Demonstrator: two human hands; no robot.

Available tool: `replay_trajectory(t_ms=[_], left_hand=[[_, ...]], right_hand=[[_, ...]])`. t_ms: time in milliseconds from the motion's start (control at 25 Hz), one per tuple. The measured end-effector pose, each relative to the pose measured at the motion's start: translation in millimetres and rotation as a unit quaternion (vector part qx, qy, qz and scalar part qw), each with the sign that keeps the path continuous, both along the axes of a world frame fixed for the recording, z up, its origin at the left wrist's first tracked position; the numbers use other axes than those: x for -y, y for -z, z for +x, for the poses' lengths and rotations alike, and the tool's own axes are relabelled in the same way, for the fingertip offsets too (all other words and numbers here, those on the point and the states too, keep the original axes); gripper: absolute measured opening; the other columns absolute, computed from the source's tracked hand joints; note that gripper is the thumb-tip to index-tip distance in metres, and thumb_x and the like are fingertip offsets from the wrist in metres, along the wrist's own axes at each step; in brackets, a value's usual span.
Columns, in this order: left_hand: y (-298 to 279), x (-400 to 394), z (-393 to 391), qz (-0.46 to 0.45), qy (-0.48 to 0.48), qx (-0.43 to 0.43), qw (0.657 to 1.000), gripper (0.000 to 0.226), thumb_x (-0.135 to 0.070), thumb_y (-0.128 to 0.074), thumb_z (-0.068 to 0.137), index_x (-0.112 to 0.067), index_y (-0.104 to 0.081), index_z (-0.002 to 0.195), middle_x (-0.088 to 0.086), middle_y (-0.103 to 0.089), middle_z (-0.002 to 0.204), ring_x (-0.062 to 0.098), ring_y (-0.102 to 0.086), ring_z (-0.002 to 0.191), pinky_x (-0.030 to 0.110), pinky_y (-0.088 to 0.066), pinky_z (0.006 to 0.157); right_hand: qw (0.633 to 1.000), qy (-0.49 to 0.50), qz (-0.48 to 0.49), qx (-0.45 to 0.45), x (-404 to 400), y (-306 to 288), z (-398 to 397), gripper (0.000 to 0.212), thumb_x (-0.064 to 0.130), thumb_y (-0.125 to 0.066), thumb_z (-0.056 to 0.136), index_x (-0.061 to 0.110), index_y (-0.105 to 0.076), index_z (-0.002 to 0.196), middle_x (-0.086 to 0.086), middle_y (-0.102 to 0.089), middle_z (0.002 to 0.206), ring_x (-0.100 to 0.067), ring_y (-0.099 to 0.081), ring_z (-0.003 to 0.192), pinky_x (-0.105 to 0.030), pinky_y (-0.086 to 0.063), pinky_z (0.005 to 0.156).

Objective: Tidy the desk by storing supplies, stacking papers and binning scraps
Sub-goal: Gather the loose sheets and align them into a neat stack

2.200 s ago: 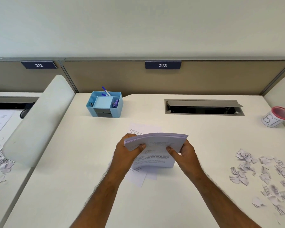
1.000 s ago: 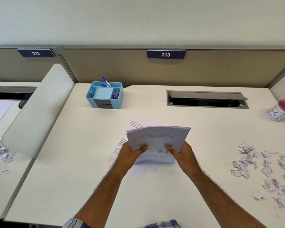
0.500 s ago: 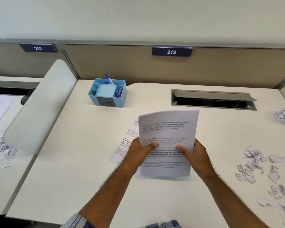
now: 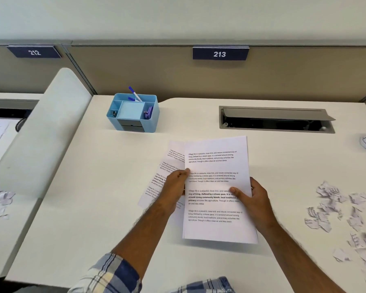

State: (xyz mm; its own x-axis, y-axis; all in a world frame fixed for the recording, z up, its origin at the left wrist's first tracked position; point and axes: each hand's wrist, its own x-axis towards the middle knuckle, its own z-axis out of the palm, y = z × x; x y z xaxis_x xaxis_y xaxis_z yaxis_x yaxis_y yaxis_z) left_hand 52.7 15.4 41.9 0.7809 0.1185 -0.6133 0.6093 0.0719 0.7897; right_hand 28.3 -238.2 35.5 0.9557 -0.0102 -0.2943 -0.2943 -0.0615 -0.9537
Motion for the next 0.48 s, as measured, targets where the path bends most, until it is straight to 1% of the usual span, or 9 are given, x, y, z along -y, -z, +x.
replay_trajectory(t_ms=[40,80,120,160,200,280,320,360,480], left_hand=[[6.9,-5.7,2.5,0.025,-0.013,-0.008,1.000,0.022,-0.034,-0.057,0.103,-0.017,-0.068,0.110,0.003,-0.078,0.106,0.026,-0.075,0.099,0.044,-0.063,0.085],[13.7,-12.9,5.3,0.080,-0.021,-0.001,0.997,0.017,-0.030,-0.059,0.101,-0.017,-0.067,0.109,0.004,-0.076,0.109,0.027,-0.073,0.102,0.042,-0.061,0.085],[21.0,-21.0,8.1,0.155,-0.024,0.011,0.987,0.016,-0.028,-0.064,0.098,-0.018,-0.066,0.110,0.003,-0.073,0.113,0.026,-0.070,0.107,0.041,-0.058,0.088],[26.9,-28.9,10.3,0.239,-0.018,0.020,0.971,0.024,-0.028,-0.070,0.093,-0.019,-0.065,0.115,0.002,-0.068,0.119,0.026,-0.065,0.113,0.040,-0.054,0.092],[31.6,-36.8,12.1,0.322,0.001,0.018,0.947,0.036,-0.031,-0.074,0.090,-0.019,-0.063,0.122,0.002,-0.062,0.126,0.026,-0.060,0.119,0.042,-0.050,0.098],[39.7,-50.7,14.8,0.445,0.044,-0.021,0.894,0.056,-0.039,-0.076,0.087,-0.018,-0.054,0.134,0.006,-0.051,0.137,0.030,-0.050,0.128,0.050,-0.041,0.105],[42.6,-56.0,16.2,0.469,0.057,-0.043,0.881,0.064,-0.043,-0.077,0.085,-0.017,-0.049,0.136,0.008,-0.047,0.140,0.032,-0.046,0.130,0.053,-0.039,0.106],[45.9,-59.1,16.5,0.474,0.065,-0.062,0.876,0.071,-0.048,-0.078,0.082,-0.015,-0.047,0.137,0.009,-0.045,0.141,0.033,-0.045,0.131,0.053,-0.039,0.105],[54.0,-61.9,15.4,0.501,0.089,-0.086,0.857,0.090,-0.063,-0.083,0.070,-0.014,-0.045,0.135,0.009,-0.045,0.136,0.033,-0.046,0.128,0.052,-0.042,0.100]], right_hand=[[1.000,0.004,-0.003,-0.004,1.0,2.8,-0.4,0.031,0.019,-0.081,0.086,0.021,-0.068,0.114,0.000,-0.078,0.108,-0.025,-0.076,0.095,-0.051,-0.061,0.086],[1.000,0.008,-0.007,-0.007,2.2,6.0,-0.5,0.030,0.019,-0.081,0.086,0.021,-0.068,0.113,0.001,-0.078,0.107,-0.025,-0.076,0.094,-0.052,-0.061,0.086],[1.000,0.012,-0.010,-0.011,3.8,8.9,-0.5,0.029,0.019,-0.081,0.086,0.021,-0.068,0.112,0.001,-0.078,0.107,-0.025,-0.076,0.094,-0.053,-0.061,0.086],[1.000,0.017,-0.012,-0.015,5.4,11.2,-0.3,0.029,0.020,-0.081,0.086,0.021,-0.068,0.112,0.001,-0.078,0.107,-0.025,-0.076,0.094,-0.054,-0.061,0.086],[0.999,0.023,-0.014,-0.018,7.3,13.2,0.1,0.029,0.019,-0.081,0.086,0.020,-0.068,0.112,0.001,-0.078,0.107,-0.025,-0.076,0.094,-0.054,-0.061,0.086],[0.999,0.035,-0.015,-0.021,10.0,16.6,1.8,0.029,0.017,-0.081,0.087,0.019,-0.068,0.112,0.001,-0.079,0.107,-0.024,-0.076,0.094,-0.054,-0.060,0.087],[0.999,0.039,-0.015,-0.022,11.6,17.8,2.3,0.029,0.016,-0.080,0.087,0.018,-0.068,0.113,0.001,-0.079,0.107,-0.024,-0.076,0.094,-0.054,-0.060,0.087],[0.999,0.042,-0.014,-0.026,13.7,18.6,2.6,0.029,0.016,-0.080,0.087,0.018,-0.068,0.113,0.001,-0.078,0.108,-0.024,-0.076,0.095,-0.054,-0.060,0.088],[0.998,0.048,-0.009,-0.033,18.5,21.9,4.8,0.030,0.015,-0.080,0.087,0.019,-0.068,0.115,0.001,-0.078,0.109,-0.024,-0.076,0.096,-0.054,-0.060,0.090]])
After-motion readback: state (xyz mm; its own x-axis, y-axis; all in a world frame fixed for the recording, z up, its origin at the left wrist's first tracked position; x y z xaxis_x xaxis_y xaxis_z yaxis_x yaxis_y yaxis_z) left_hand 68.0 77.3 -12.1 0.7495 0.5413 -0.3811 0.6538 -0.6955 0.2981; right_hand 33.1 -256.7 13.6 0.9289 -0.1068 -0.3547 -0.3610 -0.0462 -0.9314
